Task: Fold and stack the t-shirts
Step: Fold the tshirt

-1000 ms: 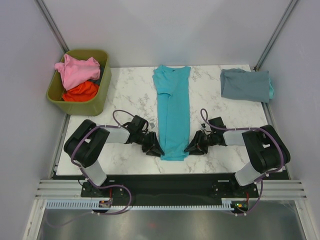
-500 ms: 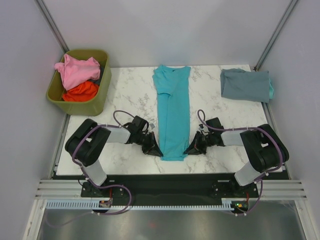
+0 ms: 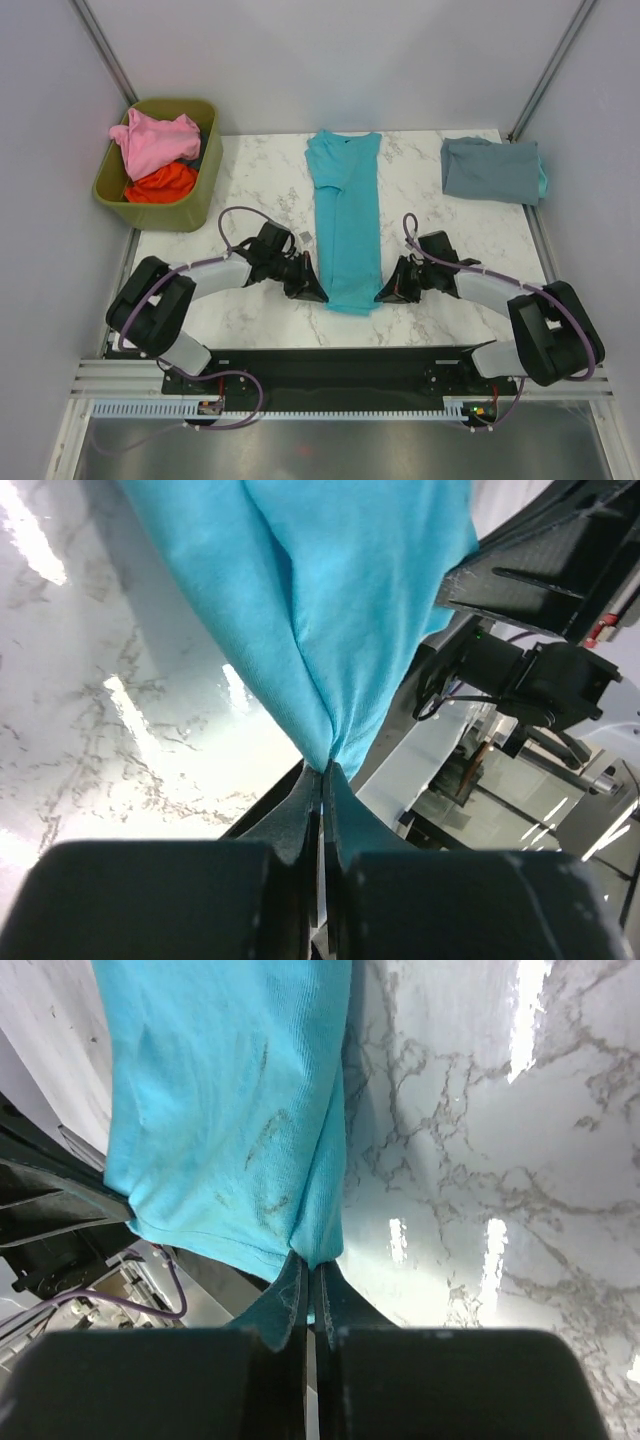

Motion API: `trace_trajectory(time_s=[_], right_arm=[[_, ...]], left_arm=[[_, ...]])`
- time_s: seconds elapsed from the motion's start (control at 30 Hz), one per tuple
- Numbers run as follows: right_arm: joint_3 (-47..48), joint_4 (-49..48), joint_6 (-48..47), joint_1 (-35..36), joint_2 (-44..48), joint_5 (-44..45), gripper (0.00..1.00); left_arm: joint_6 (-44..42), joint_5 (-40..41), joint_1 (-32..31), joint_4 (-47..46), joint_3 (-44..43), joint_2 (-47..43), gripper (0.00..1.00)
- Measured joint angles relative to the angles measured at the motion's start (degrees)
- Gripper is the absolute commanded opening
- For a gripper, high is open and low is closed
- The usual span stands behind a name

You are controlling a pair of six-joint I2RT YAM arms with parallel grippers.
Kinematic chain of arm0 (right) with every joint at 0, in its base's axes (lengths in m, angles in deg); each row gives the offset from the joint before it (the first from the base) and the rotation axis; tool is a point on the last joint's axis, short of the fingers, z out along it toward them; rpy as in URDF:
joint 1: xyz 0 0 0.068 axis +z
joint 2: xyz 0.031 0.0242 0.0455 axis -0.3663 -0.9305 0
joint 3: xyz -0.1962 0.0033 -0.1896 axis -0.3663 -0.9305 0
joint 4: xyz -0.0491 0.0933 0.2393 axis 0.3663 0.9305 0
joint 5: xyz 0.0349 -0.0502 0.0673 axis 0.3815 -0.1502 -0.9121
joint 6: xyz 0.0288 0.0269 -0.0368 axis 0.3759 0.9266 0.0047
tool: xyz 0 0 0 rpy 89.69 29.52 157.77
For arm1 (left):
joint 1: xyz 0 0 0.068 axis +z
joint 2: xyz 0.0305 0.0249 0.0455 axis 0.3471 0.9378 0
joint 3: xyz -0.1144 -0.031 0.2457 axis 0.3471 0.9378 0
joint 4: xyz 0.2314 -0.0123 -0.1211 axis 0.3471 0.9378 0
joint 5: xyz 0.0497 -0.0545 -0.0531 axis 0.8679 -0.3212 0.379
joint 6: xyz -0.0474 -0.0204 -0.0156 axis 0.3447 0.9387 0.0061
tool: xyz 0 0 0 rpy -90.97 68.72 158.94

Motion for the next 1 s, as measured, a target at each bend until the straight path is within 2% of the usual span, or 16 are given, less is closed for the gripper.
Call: trace_trajectory(time_s=[0.53,0.77,1.0], right_arm=[[0.37,10.12,-6.25,0.0,12.5,0.81,0.0],[6.99,12.92,-9.11,0.0,11.19,1.25,0.0],[18.29,11.78,-10.93,-0.04,1.46,2.34,0.0]], left_arm=[[-6.82,0.39,-3.06,5.35,-0.72,-9.94,0.02],[-9.66,0.81,-0.33,7.39,-4.74,-10.93,0.02],[-12.5,0.92,4.81,7.56,-11.28,-4.63,0.02]])
